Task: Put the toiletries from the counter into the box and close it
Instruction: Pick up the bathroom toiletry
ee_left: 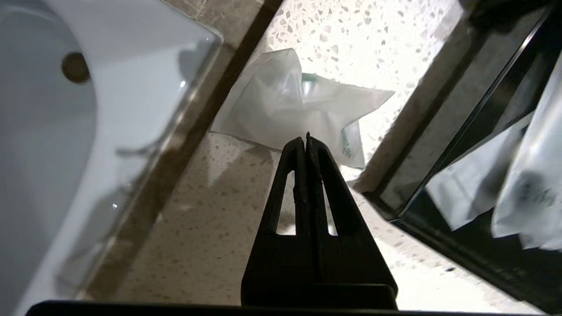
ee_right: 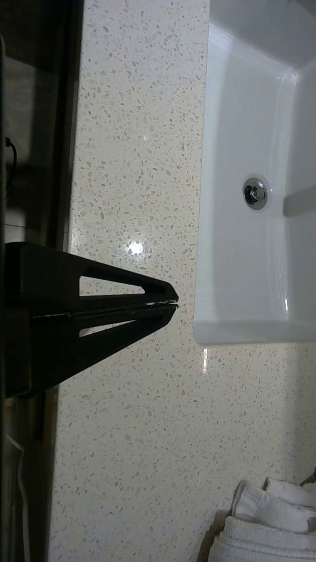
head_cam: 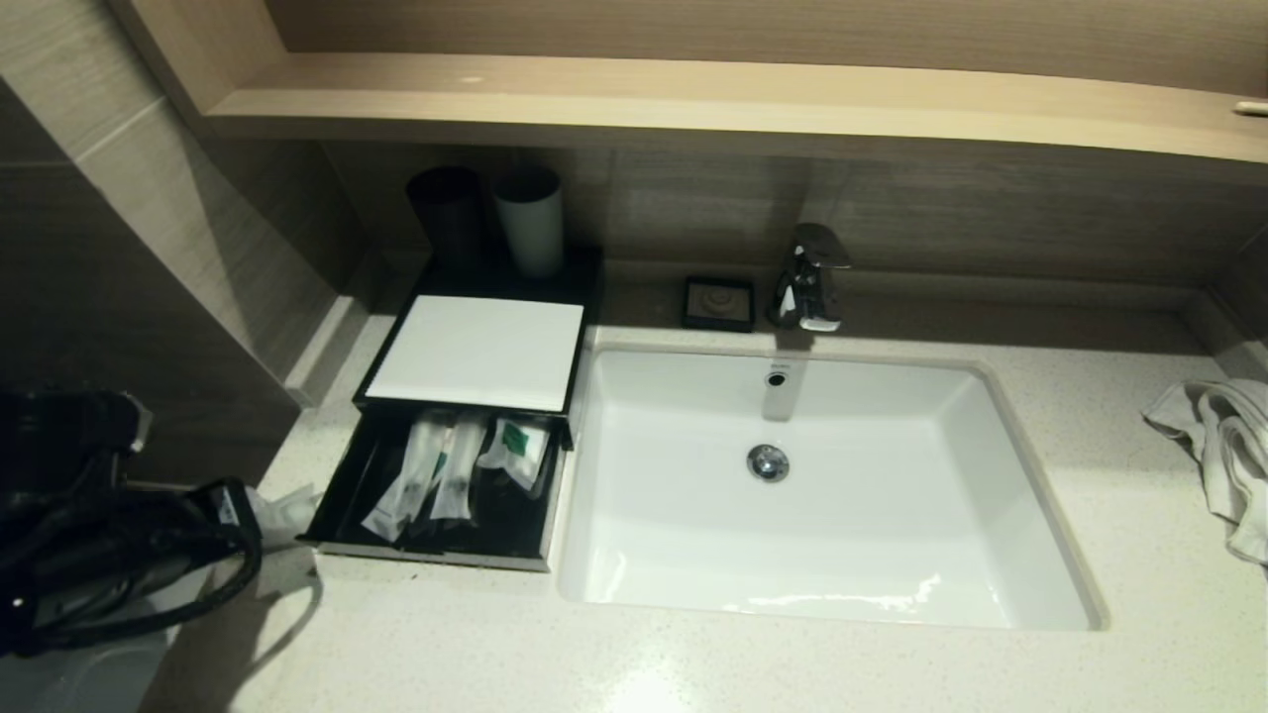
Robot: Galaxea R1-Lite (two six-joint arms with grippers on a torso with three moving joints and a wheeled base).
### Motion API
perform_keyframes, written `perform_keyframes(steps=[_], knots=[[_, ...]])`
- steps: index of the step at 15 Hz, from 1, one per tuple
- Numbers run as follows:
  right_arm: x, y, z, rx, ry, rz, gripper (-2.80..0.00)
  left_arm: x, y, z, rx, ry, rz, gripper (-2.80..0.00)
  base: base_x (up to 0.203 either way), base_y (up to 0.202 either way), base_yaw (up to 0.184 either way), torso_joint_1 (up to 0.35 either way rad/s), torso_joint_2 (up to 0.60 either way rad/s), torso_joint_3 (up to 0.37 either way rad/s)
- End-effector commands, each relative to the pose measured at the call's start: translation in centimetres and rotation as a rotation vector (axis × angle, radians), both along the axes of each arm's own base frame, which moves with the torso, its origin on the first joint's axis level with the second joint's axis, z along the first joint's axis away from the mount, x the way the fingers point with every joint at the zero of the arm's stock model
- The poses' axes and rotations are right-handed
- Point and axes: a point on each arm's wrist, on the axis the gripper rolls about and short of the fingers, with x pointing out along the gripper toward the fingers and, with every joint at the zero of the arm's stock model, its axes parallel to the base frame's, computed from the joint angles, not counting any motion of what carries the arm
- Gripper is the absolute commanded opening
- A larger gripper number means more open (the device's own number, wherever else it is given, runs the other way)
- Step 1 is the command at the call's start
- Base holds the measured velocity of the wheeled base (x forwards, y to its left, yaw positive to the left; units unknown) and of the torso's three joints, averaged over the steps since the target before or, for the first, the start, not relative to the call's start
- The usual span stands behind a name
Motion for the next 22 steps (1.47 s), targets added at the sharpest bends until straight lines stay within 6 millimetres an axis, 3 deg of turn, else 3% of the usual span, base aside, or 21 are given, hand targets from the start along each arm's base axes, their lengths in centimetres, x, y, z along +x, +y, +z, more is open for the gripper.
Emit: perform_keyframes(steps=[1, 7, 11, 12, 22], knots=[[0.0, 0.0, 0.0, -0.001, 0.000, 0.001, -2.80, 0.3, 0.0, 1.2, -0.081, -0.014, 0.061, -2.80, 0.000, 0.000, 0.000, 0.000, 0.00, 0.000], [0.0, 0.0, 0.0, -0.001, 0.000, 0.001, -2.80, 0.3, 0.0, 3.9, -0.311, 0.108, 0.264, -2.80, 0.000, 0.000, 0.000, 0.000, 0.00, 0.000], [0.0, 0.0, 0.0, -0.001, 0.000, -0.001, -2.80, 0.9, -0.1, 3.1, -0.386, 0.197, 0.326, -2.80, 0.000, 0.000, 0.000, 0.000, 0.00, 0.000], [0.0, 0.0, 0.0, -0.001, 0.000, 0.001, -2.80, 1.3, 0.0, 2.6, -0.406, 0.221, 0.341, 0.00, 0.000, 0.000, 0.000, 0.000, 0.00, 0.000], [0.0, 0.0, 0.0, -0.001, 0.000, 0.001, -2.80, 3.7, 0.3, 3.3, -0.534, 0.206, 0.437, 0.00, 0.000, 0.000, 0.000, 0.000, 0.00, 0.000]])
